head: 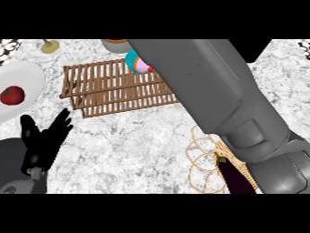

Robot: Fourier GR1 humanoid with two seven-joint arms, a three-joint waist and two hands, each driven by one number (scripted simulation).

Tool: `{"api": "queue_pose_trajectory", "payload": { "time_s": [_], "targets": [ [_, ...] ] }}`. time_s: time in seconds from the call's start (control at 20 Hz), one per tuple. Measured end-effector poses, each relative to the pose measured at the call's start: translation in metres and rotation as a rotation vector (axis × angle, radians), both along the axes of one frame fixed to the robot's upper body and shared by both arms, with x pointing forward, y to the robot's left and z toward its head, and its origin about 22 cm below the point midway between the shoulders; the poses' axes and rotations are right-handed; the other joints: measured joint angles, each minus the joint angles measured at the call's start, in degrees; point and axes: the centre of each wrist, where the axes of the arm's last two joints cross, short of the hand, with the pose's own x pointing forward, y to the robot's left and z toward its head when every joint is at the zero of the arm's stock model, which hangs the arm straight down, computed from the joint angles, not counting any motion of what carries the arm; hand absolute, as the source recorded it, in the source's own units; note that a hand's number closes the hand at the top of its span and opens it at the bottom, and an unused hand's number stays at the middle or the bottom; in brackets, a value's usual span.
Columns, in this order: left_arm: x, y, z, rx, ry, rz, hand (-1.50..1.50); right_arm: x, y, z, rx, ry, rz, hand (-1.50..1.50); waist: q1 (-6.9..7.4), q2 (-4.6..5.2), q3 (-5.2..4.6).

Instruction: Pick the cupcake from the placemat and place it in the tiered shelf

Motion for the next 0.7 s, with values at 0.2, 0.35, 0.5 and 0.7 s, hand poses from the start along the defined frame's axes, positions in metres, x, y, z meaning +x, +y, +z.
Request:
{"api": "queue_pose_trajectory", "payload": {
  "time_s": [0.2, 0.35, 0.5, 0.7],
  "targets": [
    [0.003, -0.004, 0.000, -0.003, -0.002, -0.006, 0.00, 0.001, -0.006, 0.009, 0.158, 0.003, 0.010, -1.50, 0.02, 0.06, 0.00],
    [0.002, -0.003, 0.001, -0.002, -0.004, -0.003, 0.00, 0.000, -0.012, 0.013, 0.275, 0.000, 0.004, -1.50, -0.02, -0.03, 0.00],
    [-0.002, -0.003, -0.003, -0.003, 0.003, 0.002, 0.00, 0.003, -0.022, 0.018, 0.366, -0.027, -0.042, -1.50, -0.29, -0.11, 0.00],
    [-0.002, -0.002, -0.003, -0.001, 0.002, 0.007, 0.00, 0.011, -0.052, 0.029, 0.405, -0.082, -0.143, -1.50, -0.83, -0.24, 0.01]
  ]
}}
